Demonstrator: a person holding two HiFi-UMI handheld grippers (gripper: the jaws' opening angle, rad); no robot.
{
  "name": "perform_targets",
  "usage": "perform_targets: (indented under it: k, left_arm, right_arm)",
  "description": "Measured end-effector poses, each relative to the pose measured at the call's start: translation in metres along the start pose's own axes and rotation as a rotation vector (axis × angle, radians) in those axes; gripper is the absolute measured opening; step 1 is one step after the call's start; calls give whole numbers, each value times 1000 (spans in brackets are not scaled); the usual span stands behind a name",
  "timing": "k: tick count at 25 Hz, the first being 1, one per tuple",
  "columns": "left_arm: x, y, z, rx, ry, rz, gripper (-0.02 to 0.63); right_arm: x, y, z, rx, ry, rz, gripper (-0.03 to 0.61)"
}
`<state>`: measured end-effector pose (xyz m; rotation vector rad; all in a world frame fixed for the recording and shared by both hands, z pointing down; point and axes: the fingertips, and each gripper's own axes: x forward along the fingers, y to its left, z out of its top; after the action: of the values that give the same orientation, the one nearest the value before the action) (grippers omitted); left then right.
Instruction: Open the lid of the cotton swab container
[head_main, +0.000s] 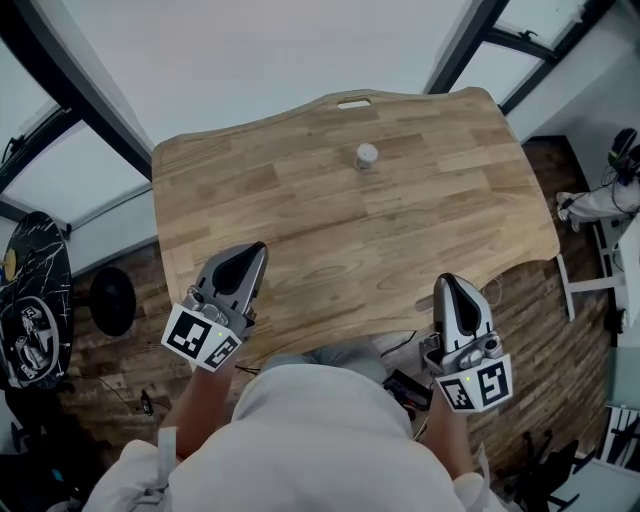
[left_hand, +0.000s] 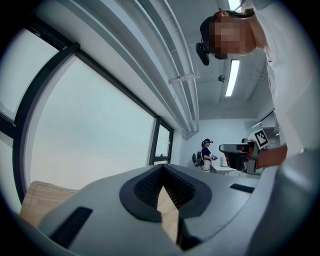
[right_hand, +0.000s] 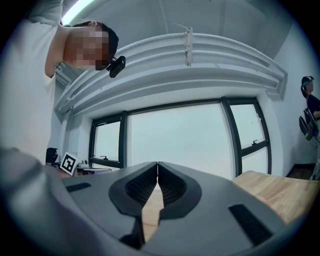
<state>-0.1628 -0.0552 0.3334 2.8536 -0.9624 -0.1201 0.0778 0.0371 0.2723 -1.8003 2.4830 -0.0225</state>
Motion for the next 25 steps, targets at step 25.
perform_targets:
  k: [25]
  left_arm:
    - [29, -26, 13, 34, 2, 141, 12]
  right_arm:
    - [33, -75, 7, 110, -24, 119, 20]
